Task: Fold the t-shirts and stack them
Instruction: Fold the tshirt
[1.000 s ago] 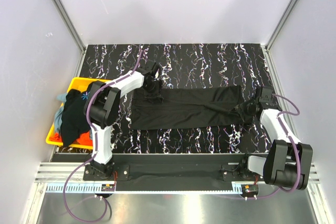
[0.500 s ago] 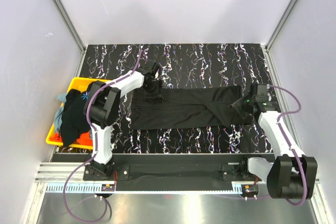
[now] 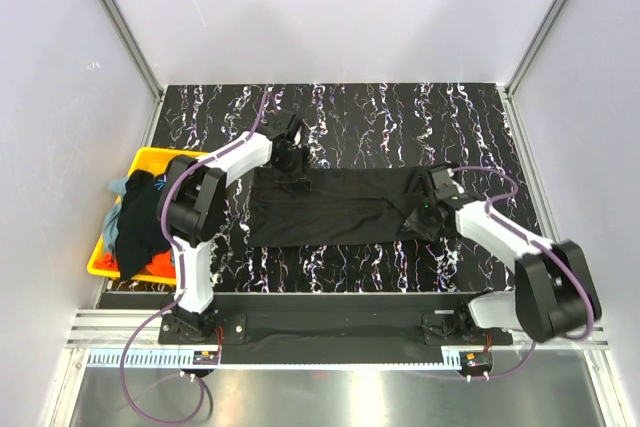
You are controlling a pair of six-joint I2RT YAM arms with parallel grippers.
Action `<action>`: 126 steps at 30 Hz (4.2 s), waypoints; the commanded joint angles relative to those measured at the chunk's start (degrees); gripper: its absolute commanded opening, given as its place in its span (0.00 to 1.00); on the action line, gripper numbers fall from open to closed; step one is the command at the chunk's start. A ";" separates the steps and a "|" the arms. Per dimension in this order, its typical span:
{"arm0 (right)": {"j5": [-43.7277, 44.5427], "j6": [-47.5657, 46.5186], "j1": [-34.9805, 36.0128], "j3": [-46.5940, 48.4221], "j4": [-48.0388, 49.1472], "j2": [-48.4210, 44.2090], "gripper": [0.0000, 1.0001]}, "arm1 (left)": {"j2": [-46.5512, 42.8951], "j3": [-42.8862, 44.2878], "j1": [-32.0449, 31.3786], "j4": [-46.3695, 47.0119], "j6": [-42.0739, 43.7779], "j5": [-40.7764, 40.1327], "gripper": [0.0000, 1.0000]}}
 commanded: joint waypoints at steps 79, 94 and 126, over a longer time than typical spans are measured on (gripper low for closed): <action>19.72 18.11 -7.52 13.31 -8.95 6.14 0.04 | -0.15 -0.44 0.56 0.48 1.34 -5.28 0.60; 20.69 -2.72 -8.04 32.11 -9.65 19.93 0.00 | 0.55 -0.53 0.47 0.39 1.86 -6.34 0.61; 5.14 -4.40 -8.57 23.43 -1.05 22.40 0.53 | -6.82 2.73 0.47 -0.40 2.13 -1.77 0.62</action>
